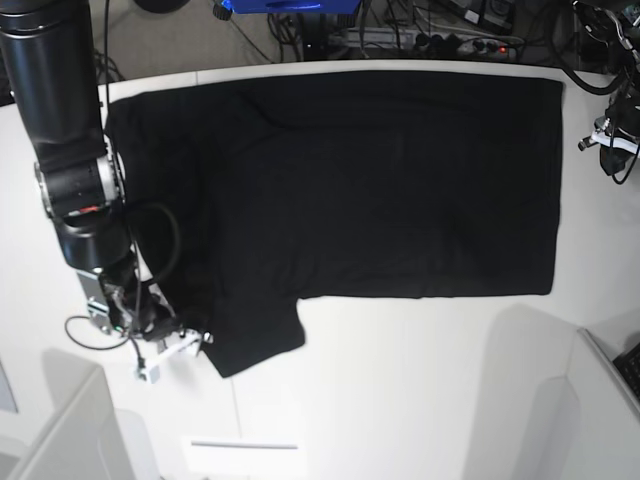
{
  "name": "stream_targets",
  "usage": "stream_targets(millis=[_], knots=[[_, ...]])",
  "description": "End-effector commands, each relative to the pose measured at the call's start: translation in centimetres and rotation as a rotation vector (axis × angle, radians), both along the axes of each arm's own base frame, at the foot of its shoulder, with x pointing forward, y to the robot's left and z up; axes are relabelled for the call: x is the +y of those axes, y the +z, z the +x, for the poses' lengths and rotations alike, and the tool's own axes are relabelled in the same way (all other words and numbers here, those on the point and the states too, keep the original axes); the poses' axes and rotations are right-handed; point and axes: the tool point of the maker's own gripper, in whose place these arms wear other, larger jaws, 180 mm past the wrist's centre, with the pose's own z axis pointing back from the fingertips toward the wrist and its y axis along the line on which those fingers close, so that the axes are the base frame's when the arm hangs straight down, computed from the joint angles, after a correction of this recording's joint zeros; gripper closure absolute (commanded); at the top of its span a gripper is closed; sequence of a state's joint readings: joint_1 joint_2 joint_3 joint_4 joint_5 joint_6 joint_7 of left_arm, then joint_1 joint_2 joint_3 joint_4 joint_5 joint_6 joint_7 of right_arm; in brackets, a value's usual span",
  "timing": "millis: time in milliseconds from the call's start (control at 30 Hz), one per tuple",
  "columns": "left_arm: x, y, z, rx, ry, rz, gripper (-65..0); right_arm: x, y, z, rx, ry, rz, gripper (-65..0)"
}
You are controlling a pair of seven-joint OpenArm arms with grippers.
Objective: Fold the T-shirt properly
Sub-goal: 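Move both grippers to the hem corners of the shirt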
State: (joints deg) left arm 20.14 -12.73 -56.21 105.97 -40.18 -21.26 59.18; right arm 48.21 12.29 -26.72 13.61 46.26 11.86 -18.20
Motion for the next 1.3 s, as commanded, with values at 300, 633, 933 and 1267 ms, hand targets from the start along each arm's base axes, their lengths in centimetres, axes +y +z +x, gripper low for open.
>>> stream_targets(millis=[300, 633, 933, 1267], knots=[[0.3, 1.3, 0.5, -0.036, -0.014, 0.033, 0.0, 0.9, 1.1, 1.3, -0.073, 0.045, -0.044, -42.8], [0.3, 1.2, 0.4, -0.035, -0.013, 0.031, 0.0, 0.6, -0.1, 0.4, -0.06, 0.036, -0.047, -42.3], [0.3, 1.4, 0.7, -0.037, -0.02, 0.033, 0.0, 0.7, -0.4, 0.1, -0.061, 0.035, -0.048, -18.3], [0.8, 2.4, 2.4, -0.081, -0.019, 0.041, -3.0, 0.8, 0.3, 0.7, -0.078, 0.028, -0.037, 0.0]])
